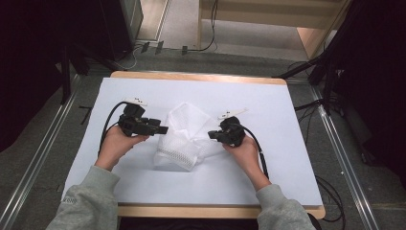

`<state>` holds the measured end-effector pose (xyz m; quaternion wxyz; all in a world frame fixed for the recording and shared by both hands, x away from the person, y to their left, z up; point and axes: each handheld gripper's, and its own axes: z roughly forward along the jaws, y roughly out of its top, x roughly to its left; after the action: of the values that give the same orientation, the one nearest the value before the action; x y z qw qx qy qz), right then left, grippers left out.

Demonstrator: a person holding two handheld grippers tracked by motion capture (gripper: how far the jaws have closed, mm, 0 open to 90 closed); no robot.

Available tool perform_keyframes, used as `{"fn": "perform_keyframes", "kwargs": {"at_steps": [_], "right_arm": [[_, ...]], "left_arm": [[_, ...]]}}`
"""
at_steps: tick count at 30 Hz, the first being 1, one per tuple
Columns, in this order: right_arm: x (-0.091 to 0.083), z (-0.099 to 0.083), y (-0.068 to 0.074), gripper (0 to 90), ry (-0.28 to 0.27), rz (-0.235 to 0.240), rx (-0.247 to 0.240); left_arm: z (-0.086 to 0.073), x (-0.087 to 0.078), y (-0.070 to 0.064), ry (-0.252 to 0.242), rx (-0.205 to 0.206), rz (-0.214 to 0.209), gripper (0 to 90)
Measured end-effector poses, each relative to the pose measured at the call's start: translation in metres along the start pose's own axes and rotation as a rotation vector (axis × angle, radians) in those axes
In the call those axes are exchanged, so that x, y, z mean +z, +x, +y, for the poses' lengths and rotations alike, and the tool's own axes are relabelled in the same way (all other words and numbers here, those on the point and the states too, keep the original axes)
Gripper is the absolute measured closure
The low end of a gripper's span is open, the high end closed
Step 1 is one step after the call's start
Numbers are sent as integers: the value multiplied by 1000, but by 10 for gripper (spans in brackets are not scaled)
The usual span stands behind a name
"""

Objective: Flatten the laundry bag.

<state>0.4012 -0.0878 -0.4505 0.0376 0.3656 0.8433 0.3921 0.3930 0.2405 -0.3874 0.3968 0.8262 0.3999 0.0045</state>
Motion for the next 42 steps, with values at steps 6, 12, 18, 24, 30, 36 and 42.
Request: {"fn": "perform_keyframes", "kwargs": {"at_steps": [6,12,18,24,30,36,42], "right_arm": [[5,-5,6,900,23,13,-10],[8,-9,8,900,36,9,-21],[7,-10,7,900,32,-2,-21],[1,-10,-5,876,15,-41,-7],[-8,-7,-25,811,-23,-103,9],[-10,-7,-44,742,-18,-137,43],[-4,-6,-54,699,-7,-138,61]], "left_arm": [[-2,31,9,83,-5,-4,456],[-13,53,15,151,6,11,468],[-18,66,11,197,38,6,621],[-20,67,9,203,51,4,900],[-19,43,4,129,58,3,900],[-26,25,-2,92,53,8,900],[-36,9,-7,57,41,21,900]]}}
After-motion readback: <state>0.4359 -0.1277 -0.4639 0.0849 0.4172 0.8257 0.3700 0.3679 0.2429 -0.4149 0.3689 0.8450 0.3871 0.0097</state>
